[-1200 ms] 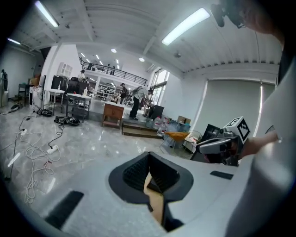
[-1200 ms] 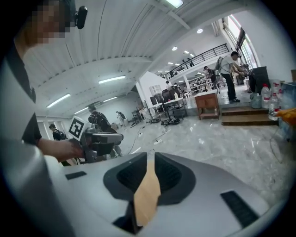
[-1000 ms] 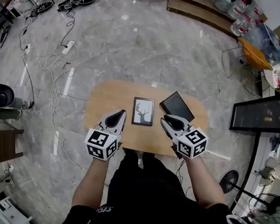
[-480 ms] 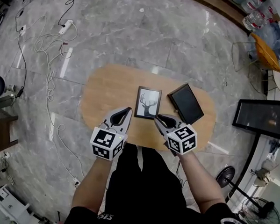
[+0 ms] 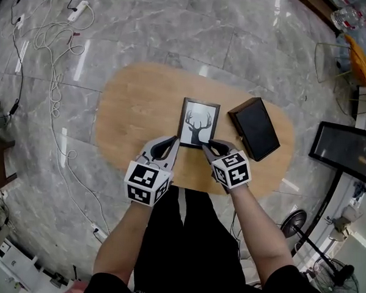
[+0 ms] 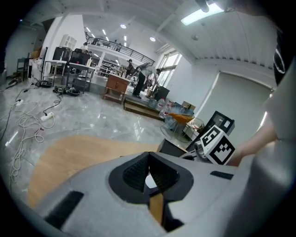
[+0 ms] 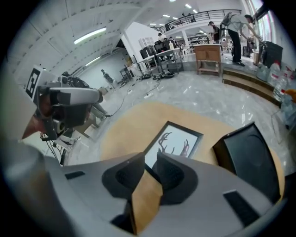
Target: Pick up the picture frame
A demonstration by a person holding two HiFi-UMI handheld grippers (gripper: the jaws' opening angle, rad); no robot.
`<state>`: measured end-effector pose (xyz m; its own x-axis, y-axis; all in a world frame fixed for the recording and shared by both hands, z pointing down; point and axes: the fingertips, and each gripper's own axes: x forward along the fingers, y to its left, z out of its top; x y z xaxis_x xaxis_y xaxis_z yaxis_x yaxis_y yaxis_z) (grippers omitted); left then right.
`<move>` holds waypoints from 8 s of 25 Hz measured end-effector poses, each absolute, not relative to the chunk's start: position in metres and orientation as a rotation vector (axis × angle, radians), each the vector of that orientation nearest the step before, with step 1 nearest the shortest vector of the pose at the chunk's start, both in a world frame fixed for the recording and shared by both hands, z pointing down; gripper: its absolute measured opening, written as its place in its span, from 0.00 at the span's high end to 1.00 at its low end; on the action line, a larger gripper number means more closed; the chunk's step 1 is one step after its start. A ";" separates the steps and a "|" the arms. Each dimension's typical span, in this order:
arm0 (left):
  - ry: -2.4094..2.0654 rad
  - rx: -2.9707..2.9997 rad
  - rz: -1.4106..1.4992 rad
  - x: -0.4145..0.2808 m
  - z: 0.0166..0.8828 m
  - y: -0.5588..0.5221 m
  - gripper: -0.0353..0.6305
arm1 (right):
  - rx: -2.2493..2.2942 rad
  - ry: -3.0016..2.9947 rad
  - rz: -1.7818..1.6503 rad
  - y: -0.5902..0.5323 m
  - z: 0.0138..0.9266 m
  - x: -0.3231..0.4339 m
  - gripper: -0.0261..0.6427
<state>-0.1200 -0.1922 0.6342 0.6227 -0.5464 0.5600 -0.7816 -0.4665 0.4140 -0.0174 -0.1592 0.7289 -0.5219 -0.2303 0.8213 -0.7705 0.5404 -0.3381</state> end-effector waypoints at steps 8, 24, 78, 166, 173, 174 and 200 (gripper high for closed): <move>-0.997 2.149 0.507 -0.117 0.681 -0.181 0.93 | 0.901 -1.875 0.947 -0.164 0.803 0.012 0.77; -0.981 2.111 0.534 -0.122 0.707 -0.176 0.93 | 1.017 -1.640 1.076 -0.166 0.865 0.040 0.76; -1.005 2.101 0.494 -0.126 0.630 -0.155 0.93 | 1.064 -1.775 1.181 -0.142 0.776 0.051 0.85; -0.939 2.028 0.435 -0.116 0.635 -0.143 0.68 | 0.888 -2.035 1.078 -0.176 0.669 0.032 0.85; -0.843 2.133 0.364 -0.098 0.580 -0.150 0.66 | 0.925 -2.156 1.089 -0.176 0.591 0.026 0.85; -0.828 2.151 0.352 -0.094 0.572 -0.151 0.66 | 0.923 -2.170 1.089 -0.175 0.583 0.025 0.85; -0.567 2.488 0.055 -0.118 0.351 -0.140 0.87 | 1.064 -2.492 1.107 -0.143 0.412 -0.034 0.83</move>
